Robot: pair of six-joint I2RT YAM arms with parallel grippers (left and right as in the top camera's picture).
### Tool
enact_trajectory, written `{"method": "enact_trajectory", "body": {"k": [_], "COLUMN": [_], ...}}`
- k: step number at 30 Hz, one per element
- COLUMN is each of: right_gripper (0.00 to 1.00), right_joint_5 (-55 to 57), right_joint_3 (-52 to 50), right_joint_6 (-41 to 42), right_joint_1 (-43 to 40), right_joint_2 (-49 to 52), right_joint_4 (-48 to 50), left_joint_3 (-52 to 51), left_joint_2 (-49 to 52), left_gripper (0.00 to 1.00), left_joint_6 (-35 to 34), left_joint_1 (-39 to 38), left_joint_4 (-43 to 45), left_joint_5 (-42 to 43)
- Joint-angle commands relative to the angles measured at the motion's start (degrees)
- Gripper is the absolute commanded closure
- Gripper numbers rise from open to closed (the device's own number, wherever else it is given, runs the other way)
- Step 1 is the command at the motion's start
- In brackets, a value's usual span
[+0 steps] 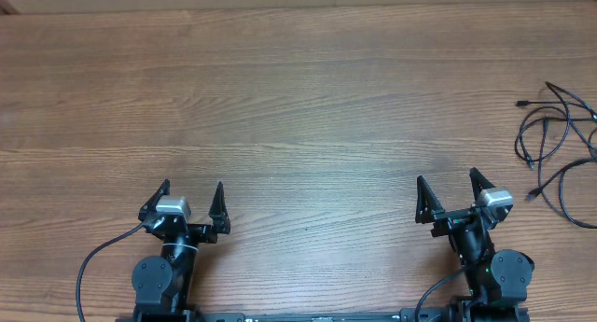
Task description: Untangle cables
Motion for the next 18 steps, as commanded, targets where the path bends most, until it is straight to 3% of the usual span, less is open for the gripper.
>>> {"method": "enact_trajectory", "body": {"k": [1, 18], "right_gripper": [0.0, 0.0], "right_joint_5": [0.8, 0.8], "right_joint_3": [-0.6, -0.6], "right_joint_6": [0.0, 0.0], "right_joint_1": [-0.5, 2.0], "right_joint_2": [-0.7, -0.7], "right_joint_4": [0.3, 0.3], "left_joint_3": [-0.2, -0.2], "left_joint_2": [-0.5, -0.5], "left_gripper": [0.0, 0.0], "left_joint_6": [0.9, 0.9], "left_joint_1": [0.4, 0.4], "left_joint_4": [-0.2, -0.2], "left_joint_5": [-0.6, -0.6]}}
